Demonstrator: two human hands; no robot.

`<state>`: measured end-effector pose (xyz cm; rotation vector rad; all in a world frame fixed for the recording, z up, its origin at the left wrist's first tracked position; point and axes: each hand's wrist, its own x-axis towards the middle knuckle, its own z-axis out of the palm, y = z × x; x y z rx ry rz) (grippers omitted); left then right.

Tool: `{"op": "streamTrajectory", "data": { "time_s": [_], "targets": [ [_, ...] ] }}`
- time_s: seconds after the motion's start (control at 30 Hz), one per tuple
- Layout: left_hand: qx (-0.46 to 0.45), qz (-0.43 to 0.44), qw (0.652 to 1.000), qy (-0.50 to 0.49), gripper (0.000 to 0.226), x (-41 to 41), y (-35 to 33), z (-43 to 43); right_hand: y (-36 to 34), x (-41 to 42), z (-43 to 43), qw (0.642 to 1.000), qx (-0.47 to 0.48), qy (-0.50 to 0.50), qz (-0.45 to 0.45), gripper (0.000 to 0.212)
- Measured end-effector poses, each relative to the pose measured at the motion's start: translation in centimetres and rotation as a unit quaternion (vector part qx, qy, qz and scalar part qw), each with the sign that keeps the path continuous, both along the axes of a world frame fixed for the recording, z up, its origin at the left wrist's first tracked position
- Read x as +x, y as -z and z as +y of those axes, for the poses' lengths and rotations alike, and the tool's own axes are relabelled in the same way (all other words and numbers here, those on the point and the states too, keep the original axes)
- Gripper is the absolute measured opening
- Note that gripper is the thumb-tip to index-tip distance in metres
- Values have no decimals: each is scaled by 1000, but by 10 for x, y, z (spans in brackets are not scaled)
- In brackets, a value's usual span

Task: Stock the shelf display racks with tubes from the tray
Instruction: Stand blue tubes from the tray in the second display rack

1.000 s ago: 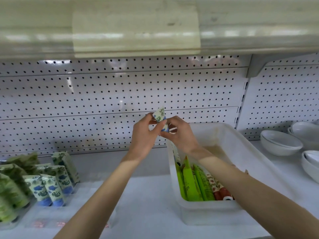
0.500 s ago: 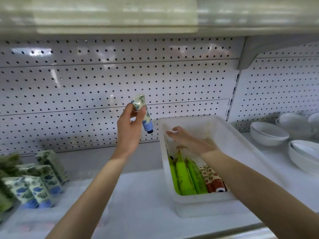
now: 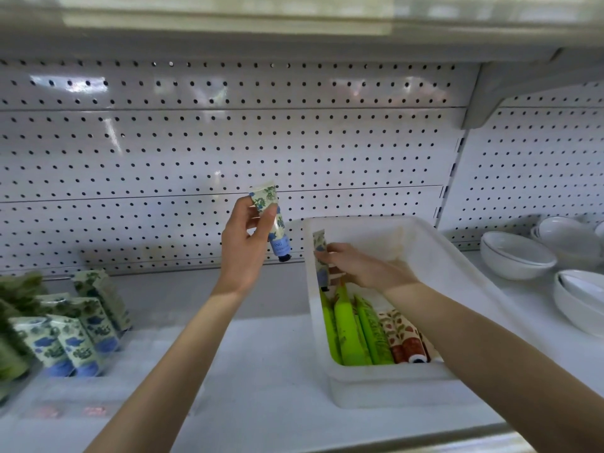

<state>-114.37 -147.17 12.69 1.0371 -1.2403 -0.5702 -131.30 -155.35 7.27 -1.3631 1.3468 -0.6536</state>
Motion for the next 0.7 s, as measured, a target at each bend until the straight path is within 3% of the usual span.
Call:
{"op": "streamTrajectory", "data": {
  "time_s": [0.13, 0.37, 0.53, 0.7],
  "targets": [
    [0, 7, 1000, 11, 5, -1, 0, 2, -14, 9, 4, 996, -53, 47, -48, 24],
    [-20, 20, 999, -14, 10, 5, -7, 15, -55, 7, 18, 972, -126, 57, -192, 9],
    [-26, 44, 996, -76, 18, 21, -12, 38, -78, 13, 33, 965, -214, -6, -151, 17],
    [-39, 31, 992, -114, 20, 53, -14, 76, -94, 23, 56, 946, -264, -97, -161, 8]
  ]
}}
